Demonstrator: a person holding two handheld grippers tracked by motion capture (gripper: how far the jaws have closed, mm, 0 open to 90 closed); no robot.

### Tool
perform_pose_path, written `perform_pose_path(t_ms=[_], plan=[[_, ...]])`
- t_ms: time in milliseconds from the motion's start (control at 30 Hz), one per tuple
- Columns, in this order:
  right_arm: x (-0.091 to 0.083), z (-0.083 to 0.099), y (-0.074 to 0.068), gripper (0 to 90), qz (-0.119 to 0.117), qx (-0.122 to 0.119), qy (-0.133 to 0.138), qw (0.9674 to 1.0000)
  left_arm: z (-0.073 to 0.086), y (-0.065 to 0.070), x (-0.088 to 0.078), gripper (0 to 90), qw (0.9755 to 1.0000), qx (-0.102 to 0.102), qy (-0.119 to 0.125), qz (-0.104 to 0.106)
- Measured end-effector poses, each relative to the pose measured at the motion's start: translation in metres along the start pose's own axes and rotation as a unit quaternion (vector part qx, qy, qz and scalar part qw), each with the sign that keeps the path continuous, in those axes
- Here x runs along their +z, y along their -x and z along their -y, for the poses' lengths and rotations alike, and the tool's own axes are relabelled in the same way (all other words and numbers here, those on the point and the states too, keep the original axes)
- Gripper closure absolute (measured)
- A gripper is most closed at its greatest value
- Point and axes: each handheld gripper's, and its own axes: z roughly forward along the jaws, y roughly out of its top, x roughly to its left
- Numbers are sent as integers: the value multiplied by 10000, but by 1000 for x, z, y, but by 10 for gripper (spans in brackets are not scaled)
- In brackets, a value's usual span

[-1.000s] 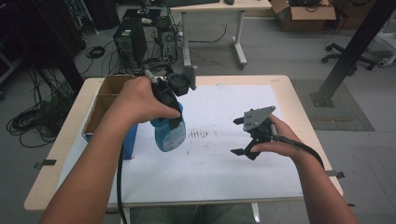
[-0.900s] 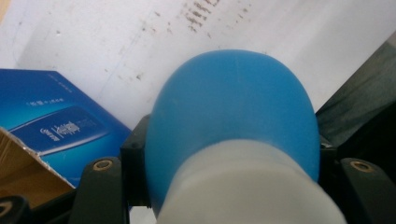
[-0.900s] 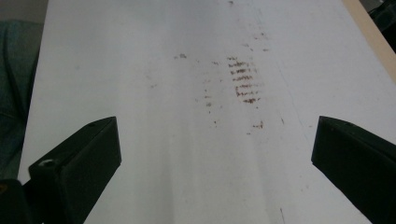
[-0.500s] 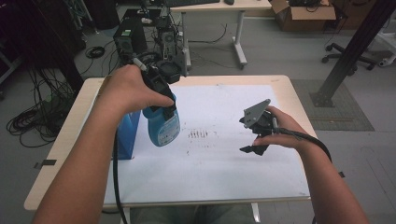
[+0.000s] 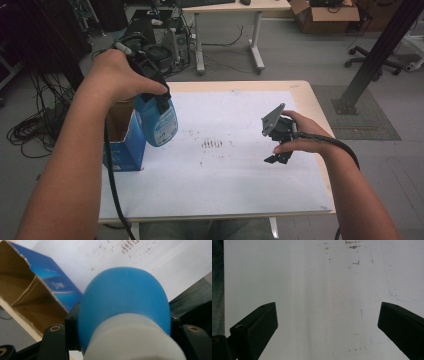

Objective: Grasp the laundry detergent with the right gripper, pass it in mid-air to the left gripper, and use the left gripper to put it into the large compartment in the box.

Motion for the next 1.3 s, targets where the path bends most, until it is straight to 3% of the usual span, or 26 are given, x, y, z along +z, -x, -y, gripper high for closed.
perform_pose_path(t_ms=[200,533,967,1300], plan=[[-1,1,2,26,-107,-14,-88,9999,7,-18,-17,383,9996,-283,6,-68],[-2,0,3,27,-207,4,-217,9995,16,-43,-43,382,9968,-785,116,-128],[-12,-4,8,30,-379,-50,-521,9979,32,-78,-54,382,9895,-1436,136,-102],[-19,-13,10,36,-616,-123,-661,9958,43,-101,-55,382,9806,-1954,107,-110]])
